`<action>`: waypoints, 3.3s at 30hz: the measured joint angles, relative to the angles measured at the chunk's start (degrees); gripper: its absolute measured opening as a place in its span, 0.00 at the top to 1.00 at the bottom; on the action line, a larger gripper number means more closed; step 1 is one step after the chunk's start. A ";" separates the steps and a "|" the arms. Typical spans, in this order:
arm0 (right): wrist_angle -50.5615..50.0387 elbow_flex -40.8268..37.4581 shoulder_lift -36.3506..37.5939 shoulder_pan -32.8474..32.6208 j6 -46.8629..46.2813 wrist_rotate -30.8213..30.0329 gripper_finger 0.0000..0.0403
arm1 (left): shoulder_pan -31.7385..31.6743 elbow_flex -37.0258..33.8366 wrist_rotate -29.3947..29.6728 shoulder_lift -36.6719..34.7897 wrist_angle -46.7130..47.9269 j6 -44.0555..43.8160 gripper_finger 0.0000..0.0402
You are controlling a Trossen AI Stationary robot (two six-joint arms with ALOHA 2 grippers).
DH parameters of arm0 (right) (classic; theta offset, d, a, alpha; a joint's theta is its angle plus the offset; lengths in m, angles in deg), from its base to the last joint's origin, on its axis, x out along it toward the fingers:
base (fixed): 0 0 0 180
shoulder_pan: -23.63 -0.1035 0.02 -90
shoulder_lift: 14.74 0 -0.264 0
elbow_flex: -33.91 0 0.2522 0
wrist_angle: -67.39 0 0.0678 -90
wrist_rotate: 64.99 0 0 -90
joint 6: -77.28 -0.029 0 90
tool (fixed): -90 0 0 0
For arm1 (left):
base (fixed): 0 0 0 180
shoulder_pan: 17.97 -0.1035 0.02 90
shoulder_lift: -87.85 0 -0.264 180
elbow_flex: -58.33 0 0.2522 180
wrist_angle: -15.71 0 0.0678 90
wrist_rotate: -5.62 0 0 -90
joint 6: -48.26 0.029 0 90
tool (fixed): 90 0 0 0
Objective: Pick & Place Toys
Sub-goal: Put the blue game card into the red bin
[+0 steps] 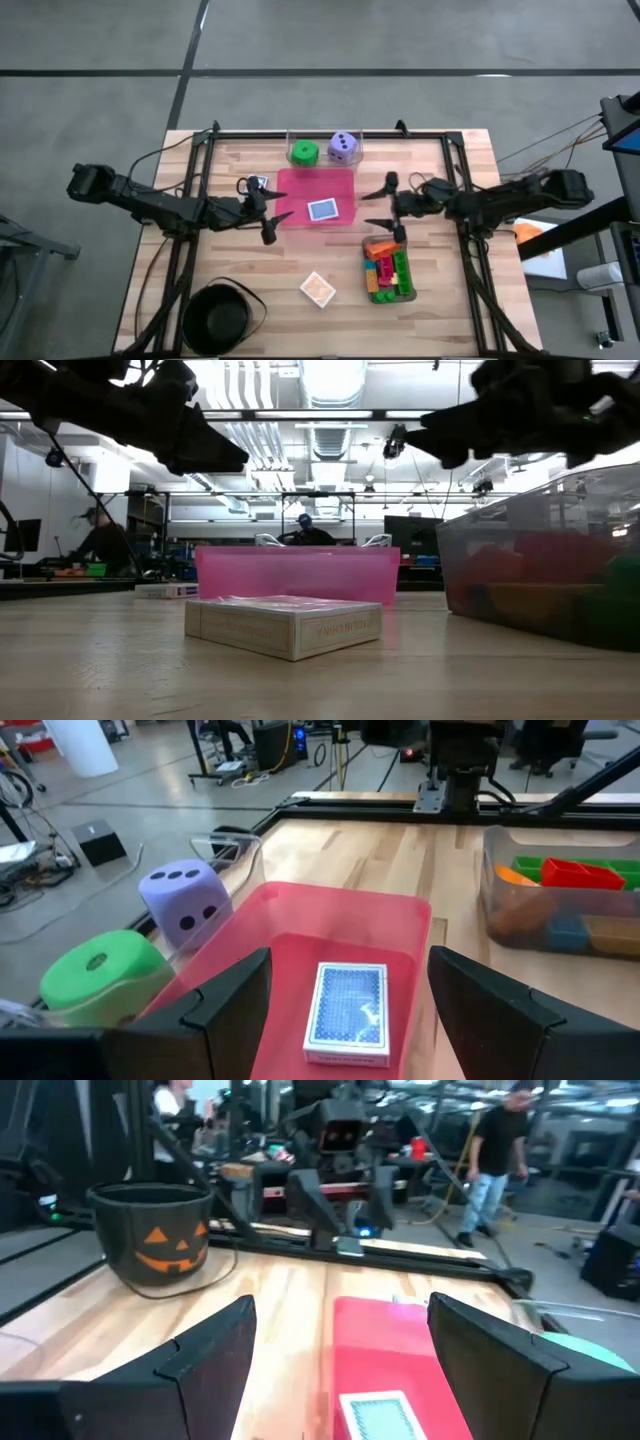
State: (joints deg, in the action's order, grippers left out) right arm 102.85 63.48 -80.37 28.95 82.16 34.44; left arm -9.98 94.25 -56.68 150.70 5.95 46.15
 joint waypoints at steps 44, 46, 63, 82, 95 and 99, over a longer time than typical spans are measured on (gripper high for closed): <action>-2.72 -7.03 13.56 0.02 -0.17 -2.78 0.28 | -21.51 9.53 -5.35 1.33 44.40 -20.91 0.03; -2.57 -7.03 13.54 0.02 -0.17 -2.78 0.28 | -22.67 9.53 -5.49 2.54 44.75 -20.89 0.03; -2.55 -6.66 13.00 0.02 -0.43 -2.76 0.28 | -29.50 14.33 -7.87 20.09 46.22 -21.97 0.03; -2.72 -6.66 12.90 0.02 -0.61 -2.76 0.28 | -31.50 20.28 -4.00 24.29 55.96 -20.23 0.03; -2.99 -6.68 12.90 0.00 -0.61 -2.76 0.28 | -31.74 19.71 -5.45 23.89 57.31 -24.53 0.03; -3.00 -6.71 12.90 0.00 -0.62 -2.76 0.28 | -31.87 19.71 -3.28 23.89 59.57 -26.66 0.03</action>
State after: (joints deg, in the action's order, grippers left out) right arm 99.85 56.77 -67.47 28.95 81.54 31.69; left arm -41.84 113.96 -59.96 174.58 65.52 19.49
